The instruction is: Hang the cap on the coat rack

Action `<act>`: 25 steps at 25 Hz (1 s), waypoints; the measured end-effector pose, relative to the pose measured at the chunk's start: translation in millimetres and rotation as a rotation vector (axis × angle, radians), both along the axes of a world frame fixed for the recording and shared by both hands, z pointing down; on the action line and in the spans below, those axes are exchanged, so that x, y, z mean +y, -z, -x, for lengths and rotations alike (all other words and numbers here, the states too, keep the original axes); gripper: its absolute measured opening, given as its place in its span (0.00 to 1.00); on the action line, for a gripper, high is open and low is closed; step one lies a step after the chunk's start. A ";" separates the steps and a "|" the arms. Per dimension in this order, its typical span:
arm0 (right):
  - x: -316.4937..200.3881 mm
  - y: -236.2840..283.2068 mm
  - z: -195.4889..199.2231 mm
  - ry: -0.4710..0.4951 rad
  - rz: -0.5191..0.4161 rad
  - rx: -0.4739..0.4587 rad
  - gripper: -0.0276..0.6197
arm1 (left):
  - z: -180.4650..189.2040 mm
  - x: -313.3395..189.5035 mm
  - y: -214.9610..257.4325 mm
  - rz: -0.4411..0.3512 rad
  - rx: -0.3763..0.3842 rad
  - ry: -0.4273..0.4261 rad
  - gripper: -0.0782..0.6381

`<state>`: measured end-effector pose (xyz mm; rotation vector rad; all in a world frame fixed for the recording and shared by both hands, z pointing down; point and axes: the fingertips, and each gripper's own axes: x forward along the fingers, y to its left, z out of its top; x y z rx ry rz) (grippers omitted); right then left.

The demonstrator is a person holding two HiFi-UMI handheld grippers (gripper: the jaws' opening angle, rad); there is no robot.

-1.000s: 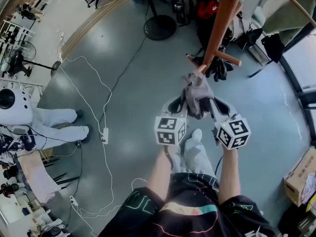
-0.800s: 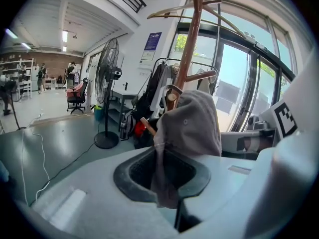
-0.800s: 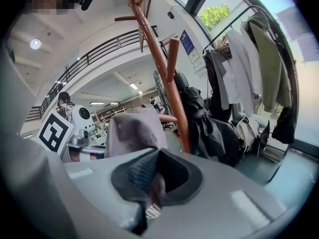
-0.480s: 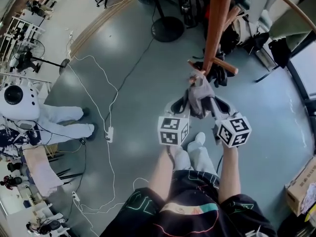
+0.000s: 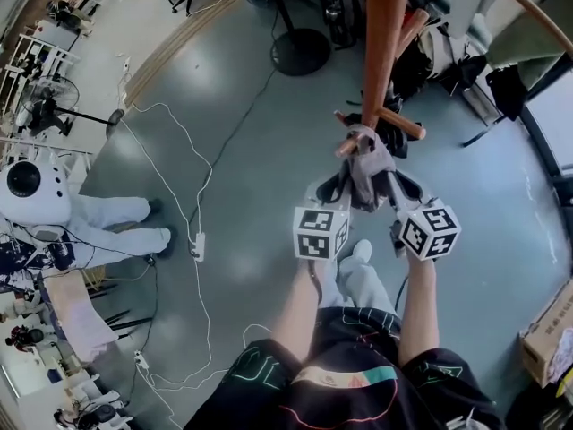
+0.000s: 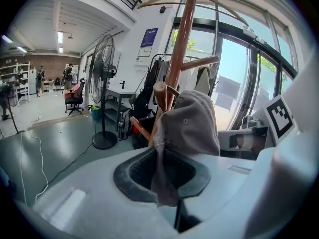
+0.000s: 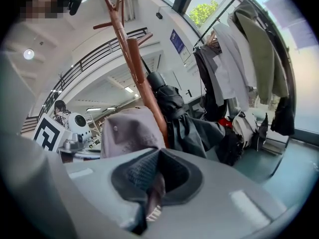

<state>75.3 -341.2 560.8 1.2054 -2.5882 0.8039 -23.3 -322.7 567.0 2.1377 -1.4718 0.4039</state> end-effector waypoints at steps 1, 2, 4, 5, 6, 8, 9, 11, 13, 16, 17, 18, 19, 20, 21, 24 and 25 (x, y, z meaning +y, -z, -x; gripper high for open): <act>-0.5 -2.3 -0.3 -0.003 0.005 0.004 0.05 | -0.5 -1.5 -2.7 0.006 0.002 -0.002 0.18; -1.7 -4.3 -2.0 -0.009 0.009 0.006 0.05 | -2.5 -3.9 -4.8 0.010 0.003 -0.006 0.18; -7.7 -7.0 -9.0 -0.031 0.016 0.004 0.05 | -10.0 -11.0 -7.7 0.012 -0.006 -0.022 0.18; -11.7 -9.0 -12.6 -0.048 0.022 -0.001 0.06 | -13.4 -14.3 -9.9 0.013 -0.018 -0.032 0.18; -15.1 -12.0 -14.9 -0.066 0.032 -0.007 0.06 | -15.7 -16.3 -13.0 0.015 -0.030 -0.040 0.18; -19.0 -19.9 -14.7 -0.088 0.056 -0.017 0.05 | -17.6 -17.4 -20.0 0.026 -0.044 -0.043 0.18; -20.5 -23.7 -14.2 -0.093 0.064 -0.016 0.05 | -18.6 -18.4 -22.9 0.028 -0.051 -0.043 0.18; -23.5 -31.2 -17.6 -0.102 0.075 -0.010 0.05 | -22.1 -21.6 -28.4 0.028 -0.062 -0.041 0.18; -25.2 -39.8 -23.4 -0.116 0.084 0.005 0.05 | -23.8 -23.4 -35.6 0.034 -0.064 -0.032 0.18; -25.9 -50.0 -27.3 -0.135 0.089 0.039 0.06 | -21.3 -23.1 -47.8 0.041 -0.081 -0.014 0.18; -26.1 -52.1 -26.4 -0.136 0.086 0.050 0.06 | -19.9 -23.1 -51.4 0.044 -0.091 -0.006 0.18; -25.7 -54.0 -24.5 -0.133 0.084 0.063 0.06 | -17.7 -22.9 -54.2 0.048 -0.104 0.004 0.18; -24.7 -56.0 -22.4 -0.127 0.083 0.077 0.07 | -14.8 -22.5 -55.8 0.052 -0.121 0.015 0.18; -23.2 -57.6 -20.6 -0.120 0.083 0.093 0.08 | -11.6 -21.8 -56.2 0.055 -0.138 0.025 0.19; -21.6 -58.7 -19.4 -0.112 0.083 0.106 0.09 | -8.8 -20.8 -56.1 0.057 -0.150 0.031 0.19; -16.1 -59.1 -19.0 -0.087 0.079 0.136 0.14 | -3.2 -15.6 -55.1 0.062 -0.148 0.041 0.22; -14.6 -58.3 -19.7 -0.078 0.076 0.137 0.18 | -1.5 -13.6 -54.9 0.062 -0.147 0.045 0.23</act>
